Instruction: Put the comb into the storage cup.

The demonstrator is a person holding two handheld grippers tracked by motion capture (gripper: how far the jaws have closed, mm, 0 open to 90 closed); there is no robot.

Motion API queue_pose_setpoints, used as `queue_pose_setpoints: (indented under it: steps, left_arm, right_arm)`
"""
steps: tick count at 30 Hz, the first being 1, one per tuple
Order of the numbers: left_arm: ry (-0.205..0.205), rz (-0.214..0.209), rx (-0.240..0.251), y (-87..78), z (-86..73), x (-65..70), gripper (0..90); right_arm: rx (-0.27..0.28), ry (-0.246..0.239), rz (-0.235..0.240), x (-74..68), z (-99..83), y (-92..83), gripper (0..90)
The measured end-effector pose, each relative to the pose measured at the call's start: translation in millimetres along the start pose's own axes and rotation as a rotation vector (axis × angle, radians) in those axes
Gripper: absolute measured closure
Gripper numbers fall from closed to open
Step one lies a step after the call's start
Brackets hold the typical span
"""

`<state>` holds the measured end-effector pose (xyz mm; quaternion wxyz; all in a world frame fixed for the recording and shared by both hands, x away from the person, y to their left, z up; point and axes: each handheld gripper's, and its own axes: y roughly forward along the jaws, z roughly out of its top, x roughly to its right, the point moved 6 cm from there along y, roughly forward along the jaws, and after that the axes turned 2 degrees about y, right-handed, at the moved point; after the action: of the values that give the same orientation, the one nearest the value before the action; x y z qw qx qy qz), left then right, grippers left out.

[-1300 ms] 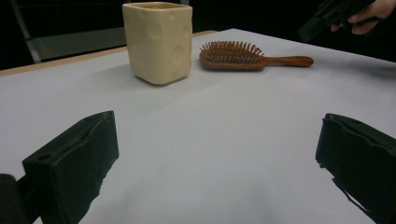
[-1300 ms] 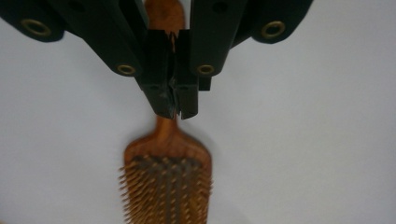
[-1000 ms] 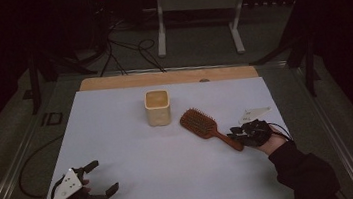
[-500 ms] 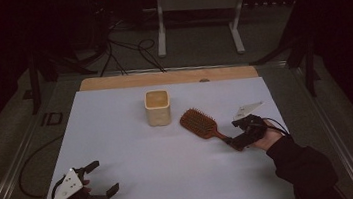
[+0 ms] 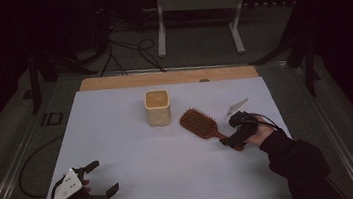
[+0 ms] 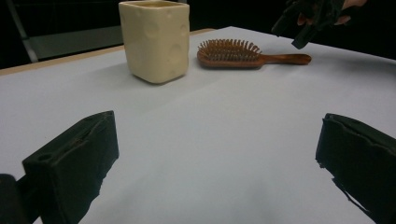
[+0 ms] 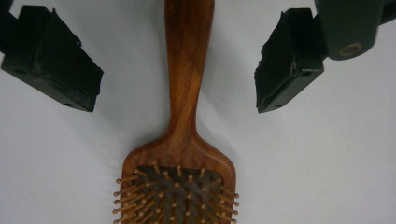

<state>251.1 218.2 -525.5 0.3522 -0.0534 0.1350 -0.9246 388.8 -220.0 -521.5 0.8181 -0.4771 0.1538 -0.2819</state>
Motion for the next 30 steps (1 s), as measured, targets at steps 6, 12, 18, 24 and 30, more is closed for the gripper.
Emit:
queue_pose_setpoints:
  steps: [6,12,18,24,30]
  left_arm:
    - [-0.001,0.0,0.001,-0.5,0.0,-0.2,0.0]
    - [-0.002,-0.001,0.0,-0.4,-0.3,-0.3,0.0]
    - [-0.006,-0.001,0.004,-1.1,-0.2,-1.0,0.0]
    - [-0.006,-0.001,0.005,-1.1,0.0,-0.7,0.0]
    - [-0.006,-0.002,0.005,-1.3,-0.1,-1.1,0.0]
  right_arm:
    - [-0.025,-0.018,0.003,-1.4,4.1,4.8,14.5]
    - [-0.052,-0.028,0.003,-3.1,7.1,12.3,11.2]
    - [-0.078,-0.023,0.0,-2.5,11.1,22.2,14.2]
    - [-0.113,-0.015,-0.017,-2.1,14.3,28.1,19.1]
    - [-0.181,0.001,-0.029,0.0,17.4,35.7,28.4]
